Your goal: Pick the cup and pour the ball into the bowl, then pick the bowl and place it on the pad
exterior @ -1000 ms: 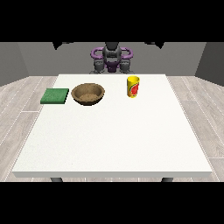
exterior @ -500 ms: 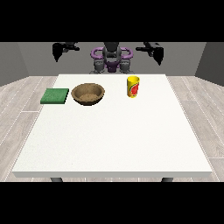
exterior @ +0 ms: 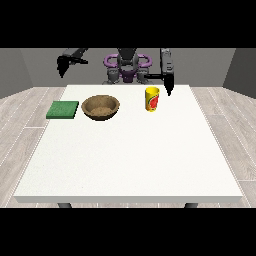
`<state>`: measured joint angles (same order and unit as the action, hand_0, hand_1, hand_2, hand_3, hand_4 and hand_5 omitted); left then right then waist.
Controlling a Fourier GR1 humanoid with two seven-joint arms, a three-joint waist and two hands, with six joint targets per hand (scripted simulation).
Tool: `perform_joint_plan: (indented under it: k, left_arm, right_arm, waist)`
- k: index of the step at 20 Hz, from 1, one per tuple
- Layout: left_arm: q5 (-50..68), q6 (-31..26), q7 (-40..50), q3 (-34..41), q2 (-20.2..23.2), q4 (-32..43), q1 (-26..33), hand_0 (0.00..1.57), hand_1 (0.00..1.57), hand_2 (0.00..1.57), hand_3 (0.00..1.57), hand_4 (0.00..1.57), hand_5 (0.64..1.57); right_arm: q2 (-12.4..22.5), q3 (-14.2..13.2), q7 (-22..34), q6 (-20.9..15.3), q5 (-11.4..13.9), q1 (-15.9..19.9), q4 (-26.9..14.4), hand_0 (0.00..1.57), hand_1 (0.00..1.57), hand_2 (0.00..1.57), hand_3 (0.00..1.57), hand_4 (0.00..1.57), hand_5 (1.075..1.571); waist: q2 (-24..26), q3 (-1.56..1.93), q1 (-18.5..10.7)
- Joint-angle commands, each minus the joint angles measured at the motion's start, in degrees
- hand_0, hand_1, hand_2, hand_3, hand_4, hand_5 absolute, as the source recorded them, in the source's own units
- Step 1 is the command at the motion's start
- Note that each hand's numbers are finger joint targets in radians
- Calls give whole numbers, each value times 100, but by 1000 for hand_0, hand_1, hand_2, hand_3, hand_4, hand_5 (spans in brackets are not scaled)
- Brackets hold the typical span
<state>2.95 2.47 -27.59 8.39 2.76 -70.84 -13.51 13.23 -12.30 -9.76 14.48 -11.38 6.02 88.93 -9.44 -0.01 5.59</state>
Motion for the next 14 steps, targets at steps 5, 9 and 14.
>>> perform_joint_plan:
  k: [5, 9, 14]
  left_arm:
    - [-114, 46, -1311, 180, -37, 1696, -613, 0, 0, 0, 0, 0, 1518]
    - [-124, 318, -1796, 406, -31, 2693, -934, 0, 0, 0, 0, 0, 1517]
    - [8, 335, -2232, 590, 0, 3259, -1319, 0, 0, 0, 0, 0, 1521]
  right_arm:
    - [140, -235, -176, 38, -60, 511, -485, 0, 0, 0, 0, 0, 1570]
    - [-35, 9, -200, 183, 11, 93, -249, 0, 0, 0, 0, 0, 1571]
    - [250, -267, -465, 516, -202, 332, -584, 0, 0, 0, 0, 0, 1571]
  waist:
    - [-427, -1, -54]
    - [-259, -2, 237]
    - [-555, -2, 331]
